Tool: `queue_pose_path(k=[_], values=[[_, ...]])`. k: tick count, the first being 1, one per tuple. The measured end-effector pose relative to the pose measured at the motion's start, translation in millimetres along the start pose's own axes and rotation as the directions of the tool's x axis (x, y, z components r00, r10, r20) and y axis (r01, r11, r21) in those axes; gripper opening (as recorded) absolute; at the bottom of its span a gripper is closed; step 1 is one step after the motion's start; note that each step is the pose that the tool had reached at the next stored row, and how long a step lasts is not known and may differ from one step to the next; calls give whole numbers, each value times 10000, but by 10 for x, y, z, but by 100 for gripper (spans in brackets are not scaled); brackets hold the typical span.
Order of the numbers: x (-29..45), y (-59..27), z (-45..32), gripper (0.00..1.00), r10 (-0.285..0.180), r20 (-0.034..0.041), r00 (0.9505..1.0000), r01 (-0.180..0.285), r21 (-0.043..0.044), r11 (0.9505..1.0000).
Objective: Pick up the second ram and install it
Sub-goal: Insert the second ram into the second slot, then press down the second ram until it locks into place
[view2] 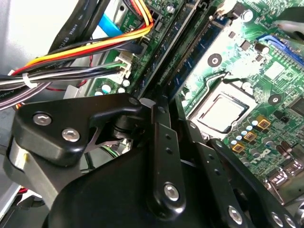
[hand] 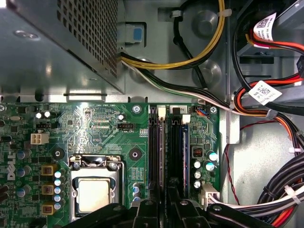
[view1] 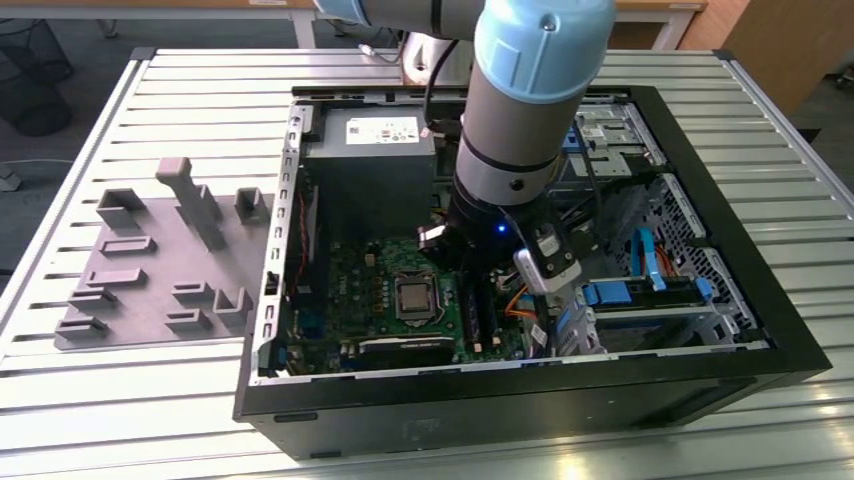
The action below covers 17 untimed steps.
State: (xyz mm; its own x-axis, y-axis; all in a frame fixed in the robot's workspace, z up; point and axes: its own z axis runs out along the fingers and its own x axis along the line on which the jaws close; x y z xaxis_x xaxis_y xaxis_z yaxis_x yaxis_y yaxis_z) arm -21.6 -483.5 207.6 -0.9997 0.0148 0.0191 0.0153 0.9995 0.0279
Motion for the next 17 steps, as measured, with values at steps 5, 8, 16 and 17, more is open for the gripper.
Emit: queue_pose_path(k=[5,8,16,17], values=[[1,1,-48,21,0,0,10000,0,1,10000],[3,4,-138,21,0,0,10000,0,0,10000],[4,7,-229,13,1,-10,10000,-1,-1,10000],[4,6,-230,13,1,-10,10000,-1,0,10000]])
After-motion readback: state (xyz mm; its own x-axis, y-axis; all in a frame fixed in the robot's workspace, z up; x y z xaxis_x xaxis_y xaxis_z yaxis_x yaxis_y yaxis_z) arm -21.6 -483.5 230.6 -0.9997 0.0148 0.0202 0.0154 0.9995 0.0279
